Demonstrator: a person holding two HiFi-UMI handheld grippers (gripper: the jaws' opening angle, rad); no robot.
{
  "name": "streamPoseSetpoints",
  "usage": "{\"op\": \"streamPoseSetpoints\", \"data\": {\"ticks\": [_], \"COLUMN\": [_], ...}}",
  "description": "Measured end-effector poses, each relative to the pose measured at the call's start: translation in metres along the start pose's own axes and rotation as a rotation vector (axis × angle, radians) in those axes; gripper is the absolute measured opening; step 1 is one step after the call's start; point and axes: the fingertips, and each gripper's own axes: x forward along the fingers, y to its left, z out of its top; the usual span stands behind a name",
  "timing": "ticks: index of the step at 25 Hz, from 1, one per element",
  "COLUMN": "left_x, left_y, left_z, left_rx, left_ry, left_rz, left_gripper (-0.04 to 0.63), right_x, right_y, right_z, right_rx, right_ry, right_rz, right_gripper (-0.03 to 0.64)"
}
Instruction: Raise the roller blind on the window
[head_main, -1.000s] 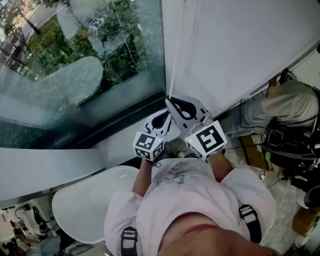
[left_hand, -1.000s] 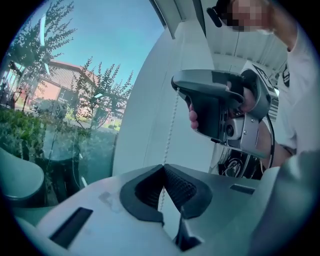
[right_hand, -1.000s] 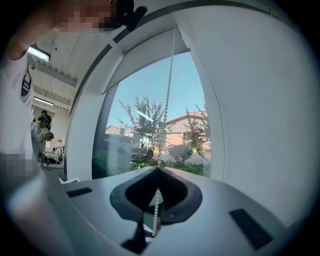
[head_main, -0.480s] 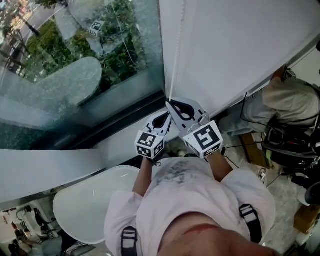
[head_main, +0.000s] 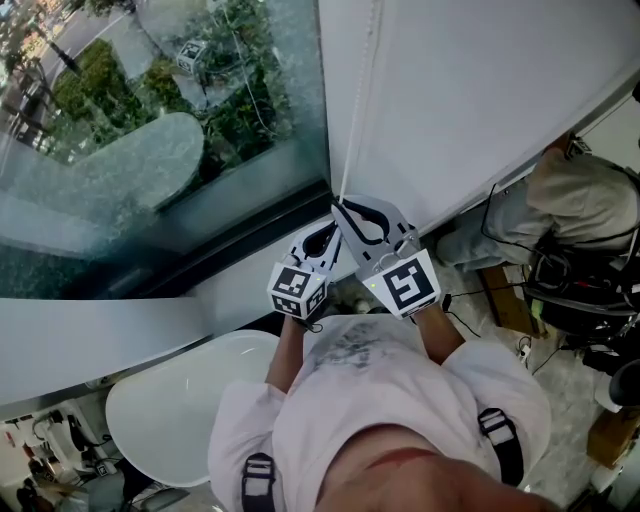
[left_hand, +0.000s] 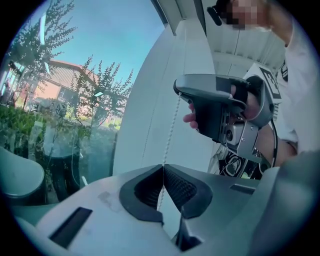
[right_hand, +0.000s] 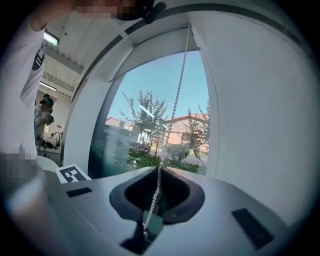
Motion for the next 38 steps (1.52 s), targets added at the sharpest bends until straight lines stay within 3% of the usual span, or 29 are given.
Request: {"op": "streamPoseSetpoints", "data": {"ticks": [5, 8, 12, 18, 20, 23, 26, 30, 38], "left_x": [-0.001, -0.003, -0.010, -0.024, -0.031, -0.039, -0.044, -0.047, -0.047], "left_y": [0.000, 0.002, 0.003, -0.005, -0.004, -0.004, -0.007, -0.009, -0.009], "left_z": [0.006, 0.012, 0.026, 0.053, 0.061, 0.068, 0.069, 0.065, 0.062], "left_rx": [0.006, 0.014, 0.023, 0.043, 0.055, 0.075, 0.090, 0.089, 0.106], "left_ry": [-0.015, -0.032, -0.066, -0.133, -0.157, -0.185, -0.186, -0.172, -0.160], "left_rz": [-0.004, 0.004, 0.014, 0.033, 0.051, 0.079, 0.092, 0.101, 0.121], "left_gripper": [0.009, 0.011, 0.047, 0.064, 0.062, 0.019, 0.008, 0.008, 0.008], "right_x": [0.000, 0.000, -0.006, -0.026, -0.030, -0.034, -0.038, -0.040, -0.036], "right_y": [-0.002, -0.003, -0.004, -0.009, -0.008, -0.007, -0.007, -0.007, -0.005], "right_z": [0.000, -0.004, -0.009, -0.030, -0.038, -0.047, -0.057, -0.070, -0.075], "right_rx": [-0.053, -0.057, -0.063, -0.013, 0.024, 0.070, 0.098, 0.143, 0.138], "right_ry": [0.003, 0.007, 0.015, 0.032, 0.032, 0.026, 0.044, 0.095, 0.081], "right_rz": [-0.015, -0.014, -0.028, -0.056, -0.062, -0.066, -0.072, -0.080, -0.066], "right_gripper": [0.066, 0.137, 0.156, 0.166, 0.161, 0.087, 0.061, 0.060, 0.060]}}
